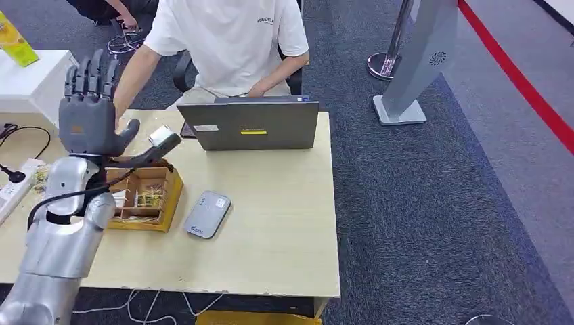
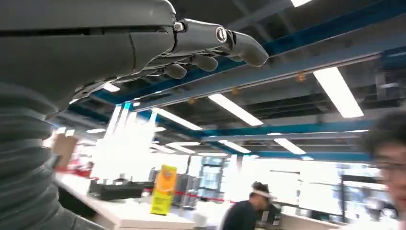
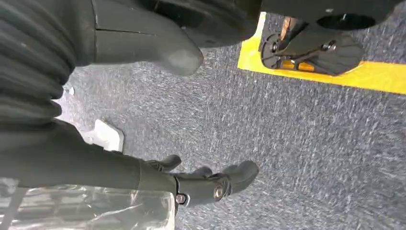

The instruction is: Pass the card to the sensor for recognition and then transmit it.

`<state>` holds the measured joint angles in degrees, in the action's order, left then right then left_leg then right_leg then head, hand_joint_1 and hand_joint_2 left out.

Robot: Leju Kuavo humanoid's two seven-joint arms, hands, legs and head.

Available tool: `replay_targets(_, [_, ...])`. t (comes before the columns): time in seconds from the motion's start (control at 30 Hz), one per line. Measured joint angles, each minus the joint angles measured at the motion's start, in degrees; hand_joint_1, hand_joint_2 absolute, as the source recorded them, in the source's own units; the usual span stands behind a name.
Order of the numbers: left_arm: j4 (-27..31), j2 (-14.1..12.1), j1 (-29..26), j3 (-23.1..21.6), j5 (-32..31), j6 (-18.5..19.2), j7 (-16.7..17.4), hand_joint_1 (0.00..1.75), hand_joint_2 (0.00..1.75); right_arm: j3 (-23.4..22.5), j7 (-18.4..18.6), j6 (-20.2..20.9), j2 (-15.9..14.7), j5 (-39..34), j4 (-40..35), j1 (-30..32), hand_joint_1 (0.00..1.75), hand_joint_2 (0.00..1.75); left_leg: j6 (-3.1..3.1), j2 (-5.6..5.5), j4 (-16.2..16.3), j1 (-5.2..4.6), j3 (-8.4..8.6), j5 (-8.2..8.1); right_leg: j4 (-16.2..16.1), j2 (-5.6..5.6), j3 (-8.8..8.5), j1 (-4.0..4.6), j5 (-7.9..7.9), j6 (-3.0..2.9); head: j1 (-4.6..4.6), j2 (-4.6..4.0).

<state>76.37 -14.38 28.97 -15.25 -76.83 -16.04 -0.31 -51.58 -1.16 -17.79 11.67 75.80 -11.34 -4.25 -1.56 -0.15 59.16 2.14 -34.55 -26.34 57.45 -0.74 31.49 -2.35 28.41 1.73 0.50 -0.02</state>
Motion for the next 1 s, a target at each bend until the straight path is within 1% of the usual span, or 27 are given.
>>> replay_targets(0.07, [6.83,-0.26,-5.57,-1.91,-1.34,0.37,0.50,0.00,1.75,-0.62,0.42,-0.18,0.00,-0.55,0.02,0.10,0.00,1.75,-0.01,0.09,-0.01,-0.01,0.00,-0.04,-0.01,-0.07,0.04,-0.01,0.03,0.03,-0.02,0.00])
replay_targets(0.1, [7.77,-0.26,-6.47,-2.22,-1.53,0.39,0.66,0.00,1.75,-0.70,0.42,-0.22,0.00,-0.62,0.02,0.15,0.00,1.75,-0.01,0.09,-0.01,-0.01,-0.01,-0.04,-0.01,-0.08,0.06,-0.01,0.04,0.04,-0.04,0.00])
replay_targets(0.27, [7.77,-0.26,-6.47,-2.22,-1.53,0.39,0.66,0.00,1.75,-0.70,0.42,-0.22,0.00,-0.62,0.02,0.15,0.00,1.75,-0.01,0.09,-0.01,-0.01,-0.01,-0.04,-0.01,-0.08,0.06,-0.01,0.04,0.04,-0.04,0.00])
replay_targets(0.33, [8.63,-0.33,-7.08,-2.51,-1.68,0.42,0.78,0.00,1.75,-0.79,0.44,-0.24,0.00,-0.68,0.02,0.18,0.00,1.75,-0.01,0.09,-0.01,-0.01,-0.02,-0.04,-0.01,-0.07,0.06,-0.01,0.04,0.04,-0.02,0.00])
replay_targets(0.4, [15.46,-0.98,-12.80,-4.49,-2.14,0.77,1.29,0.00,1.75,-1.58,0.44,-0.42,0.00,-0.73,0.07,0.30,0.00,1.75,-0.01,0.07,-0.01,0.01,-0.08,-0.04,-0.02,-0.04,0.11,0.00,0.04,0.04,-0.02,0.00])
replay_targets(0.43, [19.18,-2.01,-15.81,-5.58,-2.27,3.36,0.79,0.00,1.75,-2.08,0.59,-0.85,0.00,-1.66,0.07,0.31,0.00,1.75,-0.01,0.08,-0.05,0.00,-0.04,-0.03,-0.02,-0.05,0.04,0.00,0.04,0.04,-0.02,0.00])
replay_targets(0.47, [24.05,-4.75,-22.78,-7.57,-3.87,6.58,1.47,0.00,1.75,-3.37,1.14,-2.39,0.28,-3.07,0.07,0.35,0.00,1.75,-0.01,0.16,-0.05,0.01,-0.03,-0.04,0.00,-0.11,0.09,0.01,0.04,0.03,-0.02,0.00])
replay_targets(0.5, [27.53,-7.33,-27.95,-8.47,-4.96,7.23,2.64,0.00,1.75,-4.11,1.81,-5.47,1.18,-3.46,0.07,0.39,0.00,1.75,-0.03,0.16,-0.05,0.02,-0.05,-0.05,0.00,-0.11,0.13,0.01,0.05,0.03,-0.02,0.00])
replay_targets(0.53, [28.74,-8.27,-29.63,-8.55,-5.18,8.31,3.35,0.00,1.75,-4.38,1.77,-5.27,1.33,-3.74,0.07,0.39,0.00,1.75,-0.03,0.14,-0.05,0.02,-0.06,-0.05,-0.01,-0.07,0.15,0.01,0.09,0.02,0.00,0.00])
replay_targets(0.57, [29.38,-9.09,-30.71,-8.55,-5.16,9.53,3.98,0.00,1.75,-4.55,1.66,-4.17,1.38,-3.79,0.09,0.37,0.00,1.75,-0.03,0.09,-0.05,0.02,-0.07,-0.05,-0.01,0.01,0.16,0.01,0.11,0.01,0.00,0.00])
replay_targets(0.63, [29.64,-9.60,-31.35,-8.55,-4.77,10.84,4.70,0.00,1.75,-4.68,1.53,-3.41,1.38,-3.79,0.07,0.35,0.00,1.75,-0.03,0.02,-0.05,0.02,-0.08,-0.05,-0.01,0.09,0.18,0.01,0.13,0.01,-0.02,0.00])
replay_targets(0.7, [29.48,-10.19,-31.67,-8.51,-3.26,13.05,5.81,0.00,1.75,-4.72,1.27,-2.51,1.36,-3.52,0.07,0.32,0.00,1.75,-0.03,0.00,-0.06,0.02,-0.09,-0.05,-0.01,0.11,0.09,0.02,0.12,0.01,-0.04,0.00])
replay_targets(0.87, [28.59,-10.93,-31.66,-8.16,-1.88,14.34,6.19,0.00,1.75,-4.72,0.98,-1.90,1.27,-3.24,0.04,0.35,0.00,1.75,-0.02,0.00,-0.06,0.02,-0.08,-0.01,-0.01,0.09,0.06,0.02,0.07,0.03,-0.02,0.00])
replay_targets(1.0, [27.69,-10.97,-31.87,-7.55,-1.33,15.13,7.04,0.00,1.75,-4.72,0.87,-1.84,1.20,-2.91,0.04,0.35,0.00,1.75,0.01,0.00,-0.05,0.02,-0.08,0.01,-0.01,0.09,0.05,0.01,0.04,0.04,-0.02,0.00])
